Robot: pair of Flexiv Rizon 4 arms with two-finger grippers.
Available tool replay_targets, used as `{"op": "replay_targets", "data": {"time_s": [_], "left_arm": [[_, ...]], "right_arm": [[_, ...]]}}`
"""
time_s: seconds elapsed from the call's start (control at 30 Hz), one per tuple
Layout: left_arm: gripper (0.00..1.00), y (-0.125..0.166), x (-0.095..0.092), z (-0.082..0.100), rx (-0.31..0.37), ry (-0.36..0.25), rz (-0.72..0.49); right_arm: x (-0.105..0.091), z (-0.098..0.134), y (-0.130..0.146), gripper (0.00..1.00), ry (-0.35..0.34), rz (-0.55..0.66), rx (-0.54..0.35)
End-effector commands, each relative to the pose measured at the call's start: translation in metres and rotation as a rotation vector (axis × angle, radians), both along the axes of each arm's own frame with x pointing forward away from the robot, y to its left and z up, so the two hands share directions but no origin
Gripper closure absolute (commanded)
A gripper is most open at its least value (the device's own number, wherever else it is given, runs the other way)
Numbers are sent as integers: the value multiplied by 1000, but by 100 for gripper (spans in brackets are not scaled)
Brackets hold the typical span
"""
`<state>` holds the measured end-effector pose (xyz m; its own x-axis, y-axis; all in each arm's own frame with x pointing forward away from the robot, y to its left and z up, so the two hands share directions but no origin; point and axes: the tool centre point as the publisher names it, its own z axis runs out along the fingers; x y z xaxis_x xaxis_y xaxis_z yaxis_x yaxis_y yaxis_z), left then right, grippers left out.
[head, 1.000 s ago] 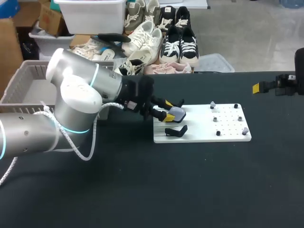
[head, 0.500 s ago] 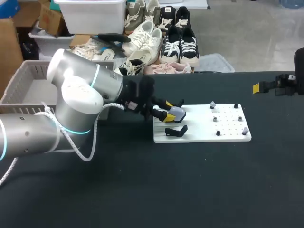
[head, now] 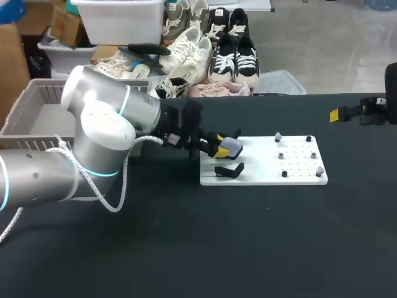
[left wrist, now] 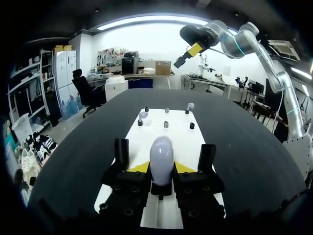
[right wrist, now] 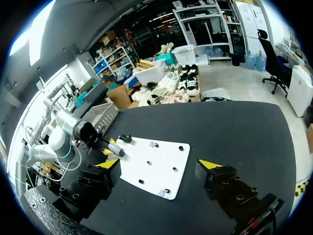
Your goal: Pick up each earbud case from the left stands, insert the matching earbuds, close the lid, and place the case in the box.
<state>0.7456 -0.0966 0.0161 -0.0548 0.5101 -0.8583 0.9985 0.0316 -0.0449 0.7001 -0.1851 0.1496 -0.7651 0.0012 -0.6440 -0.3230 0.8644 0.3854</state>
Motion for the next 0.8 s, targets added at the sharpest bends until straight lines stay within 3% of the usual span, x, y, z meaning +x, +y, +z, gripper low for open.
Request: {"op": "replay_targets", "data": {"time_s": [0.03,0.23,0.43,0.63,0.7,0.8], "left_arm": [[100,3,-2,2,-5,-5,9],[100,10,-5,12,-24,1,16],[100,17,-13,36,-81,16,12],[100,20,-30,70,-168,-10,10],[100,20,-37,81,-207,-63,16],[100,19,-47,96,-261,-95,28]], "right_arm": [[1,0,-1,0,0,4,2],[1,0,-1,0,0,4,2],[1,0,-1,0,0,4,2],[1,0,-1,0,0,4,2],[1,0,-1,0,0,4,2],[1,0,-1,0,0,4,2]]}}
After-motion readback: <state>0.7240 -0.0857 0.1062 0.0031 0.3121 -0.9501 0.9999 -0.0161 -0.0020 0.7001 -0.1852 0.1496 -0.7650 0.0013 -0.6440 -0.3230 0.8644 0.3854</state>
